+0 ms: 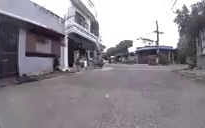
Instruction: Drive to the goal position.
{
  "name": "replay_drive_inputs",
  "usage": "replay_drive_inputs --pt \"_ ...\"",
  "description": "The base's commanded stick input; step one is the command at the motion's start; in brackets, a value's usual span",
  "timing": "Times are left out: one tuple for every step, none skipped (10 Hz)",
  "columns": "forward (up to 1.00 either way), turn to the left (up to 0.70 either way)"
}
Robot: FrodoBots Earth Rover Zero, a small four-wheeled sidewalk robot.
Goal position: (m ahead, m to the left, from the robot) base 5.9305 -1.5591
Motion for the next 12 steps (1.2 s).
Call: replay_drive_inputs --pt "0.7 0.12" --pt "0.7 0.16" --pt "0.7 0.16" --pt "0.7 0.16" --pt "0.7 0.16" --pt "0.7 0.16" --pt "0.7 0.16" --pt "0.7 0.16" --pt "0.7 0.16" --pt "0.7 0.16" --pt "0.7 0.16" --pt "0.7 0.1"
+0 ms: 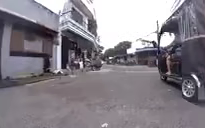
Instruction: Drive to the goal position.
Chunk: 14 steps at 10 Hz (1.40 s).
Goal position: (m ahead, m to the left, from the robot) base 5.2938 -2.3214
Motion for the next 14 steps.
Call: replay_drive_inputs --pt "0.7 -0.08" --pt "0.7 -0.19" --pt "0.7 -0.19" --pt "0.7 -0.19" --pt "0.7 -0.19" --pt "0.7 -0.19" --pt "0.7 -0.19" --pt "0.7 -0.19" --pt "0.7 -0.18" --pt "0.7 -0.14" --pt "0.7 -0.1" --pt "0.7 -0.07" --pt "0.7 -0.03" --pt "0.7 0.01"
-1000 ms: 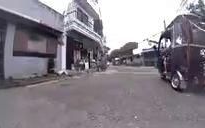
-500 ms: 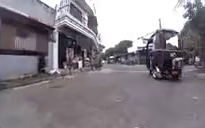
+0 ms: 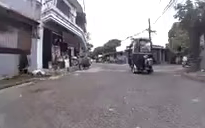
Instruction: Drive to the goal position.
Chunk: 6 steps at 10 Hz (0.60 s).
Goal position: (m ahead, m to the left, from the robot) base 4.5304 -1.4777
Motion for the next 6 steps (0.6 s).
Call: replay_drive_inputs --pt "0.7 0.04" --pt "0.7 0.08" --pt "0.7 0.12" --pt "0.7 0.15" --pt "0.7 0.16" --pt "0.7 0.16"
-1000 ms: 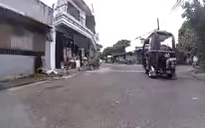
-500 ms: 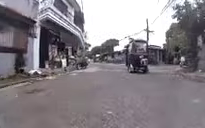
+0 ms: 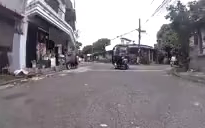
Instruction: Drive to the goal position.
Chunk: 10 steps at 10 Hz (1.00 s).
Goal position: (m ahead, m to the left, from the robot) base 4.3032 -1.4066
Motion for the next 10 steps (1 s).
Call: replay_drive_inputs --pt "0.7 0.17" --pt "0.7 0.17" --pt "0.7 0.17" --pt "0.7 0.17" --pt "0.7 0.17" --pt "0.7 0.17" --pt "0.7 0.17" --pt "0.7 0.17" --pt "0.7 0.17" --pt "0.7 0.17"
